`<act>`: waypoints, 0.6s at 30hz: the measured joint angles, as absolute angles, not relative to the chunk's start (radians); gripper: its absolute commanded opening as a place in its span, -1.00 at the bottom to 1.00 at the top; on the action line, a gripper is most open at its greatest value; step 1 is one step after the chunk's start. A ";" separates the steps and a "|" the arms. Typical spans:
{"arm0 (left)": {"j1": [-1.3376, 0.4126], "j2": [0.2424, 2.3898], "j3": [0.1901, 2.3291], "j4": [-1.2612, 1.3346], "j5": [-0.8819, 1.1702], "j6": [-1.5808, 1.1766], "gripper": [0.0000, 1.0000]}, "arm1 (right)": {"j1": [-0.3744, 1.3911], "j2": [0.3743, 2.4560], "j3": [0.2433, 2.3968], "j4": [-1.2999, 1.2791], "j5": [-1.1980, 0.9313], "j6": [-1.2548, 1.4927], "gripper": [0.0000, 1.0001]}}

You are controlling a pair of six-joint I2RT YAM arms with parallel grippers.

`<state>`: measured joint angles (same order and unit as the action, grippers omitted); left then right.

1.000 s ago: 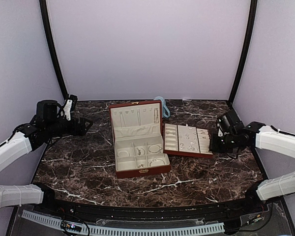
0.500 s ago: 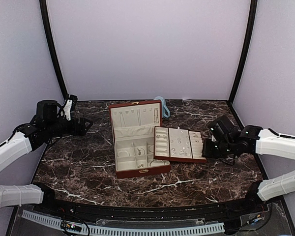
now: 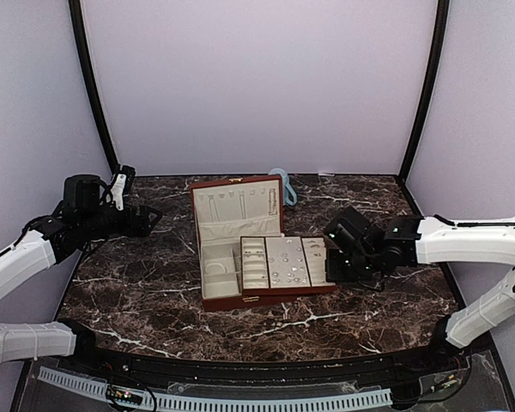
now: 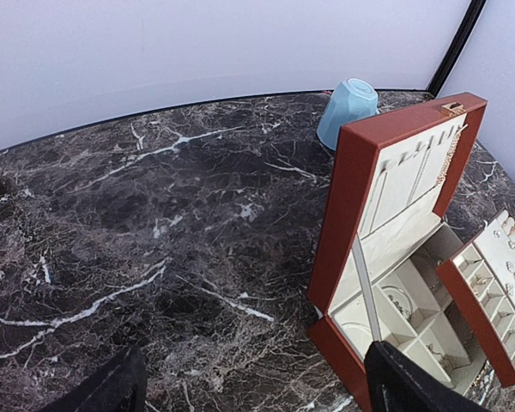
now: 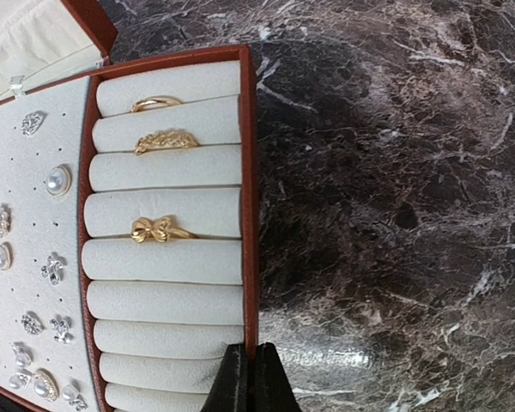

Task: Organize the mixed jewelry
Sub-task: Place the compartment layer in the jewelry box.

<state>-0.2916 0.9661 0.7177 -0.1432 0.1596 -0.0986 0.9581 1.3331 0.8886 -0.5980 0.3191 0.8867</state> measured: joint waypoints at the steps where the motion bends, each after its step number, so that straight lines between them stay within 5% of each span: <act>1: -0.292 0.966 0.718 -0.144 0.160 -0.099 0.81 | 0.968 1.351 0.901 -0.601 0.319 0.892 -1.00; 18: -0.292 0.962 0.718 -0.145 0.146 -0.099 0.81 | 1.048 1.618 1.187 -0.712 0.365 0.911 -1.00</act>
<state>-0.2916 0.9615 0.7177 -0.1452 0.1463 -0.0986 1.0485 1.6176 1.1873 -0.7120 0.3653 0.9112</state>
